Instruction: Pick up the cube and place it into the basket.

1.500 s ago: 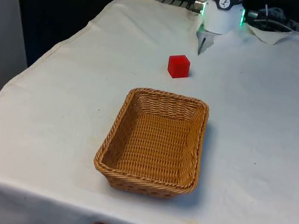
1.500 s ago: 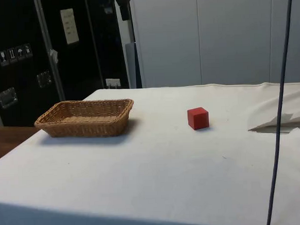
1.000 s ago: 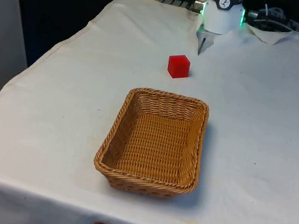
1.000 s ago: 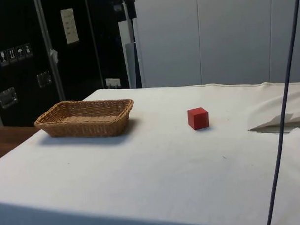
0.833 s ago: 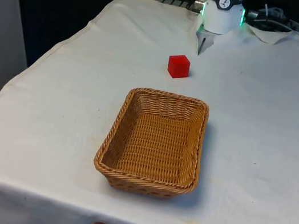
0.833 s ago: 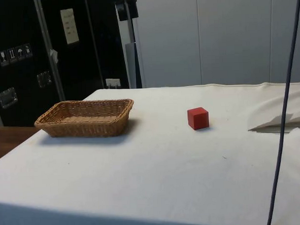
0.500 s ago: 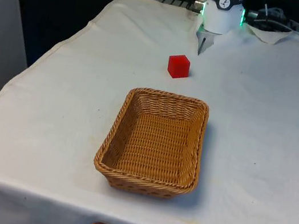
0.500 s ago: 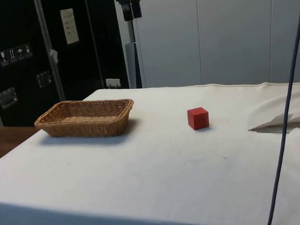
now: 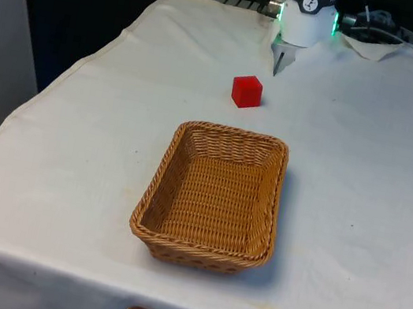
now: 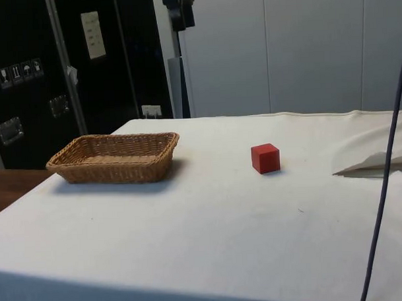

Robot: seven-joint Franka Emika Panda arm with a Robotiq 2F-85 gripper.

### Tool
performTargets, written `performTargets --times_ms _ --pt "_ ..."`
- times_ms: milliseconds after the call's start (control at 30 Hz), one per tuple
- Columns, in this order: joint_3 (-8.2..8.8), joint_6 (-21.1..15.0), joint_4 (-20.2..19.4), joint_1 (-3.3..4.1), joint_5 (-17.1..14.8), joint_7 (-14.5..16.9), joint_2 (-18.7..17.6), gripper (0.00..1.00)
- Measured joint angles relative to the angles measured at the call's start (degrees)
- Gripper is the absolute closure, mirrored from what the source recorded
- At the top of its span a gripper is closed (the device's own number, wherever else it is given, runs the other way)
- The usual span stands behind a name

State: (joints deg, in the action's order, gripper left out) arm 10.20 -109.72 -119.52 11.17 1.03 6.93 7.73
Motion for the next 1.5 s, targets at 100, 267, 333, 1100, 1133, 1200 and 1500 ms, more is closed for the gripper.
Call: performTargets --times_ms 100,267,333,1100,1133,1200,1500 --pt "-0.17 -0.06 -0.52 0.00 0.06 0.00 0.34 0.00" --pt "-0.46 -0.74 -2.18 0.00 0.34 0.23 1.60 0.00" --pt "-0.46 -0.97 -2.75 0.00 0.34 0.52 1.95 0.00" --pt "-0.46 -4.13 -9.05 0.00 0.86 5.50 5.16 0.00" --pt "-0.46 -4.24 -9.28 0.00 1.03 5.67 5.27 0.00" --pt "-0.52 -4.76 -10.08 0.00 1.38 6.19 5.56 0.00" --pt "-0.52 -6.47 -12.55 0.00 2.12 7.85 6.53 0.00"
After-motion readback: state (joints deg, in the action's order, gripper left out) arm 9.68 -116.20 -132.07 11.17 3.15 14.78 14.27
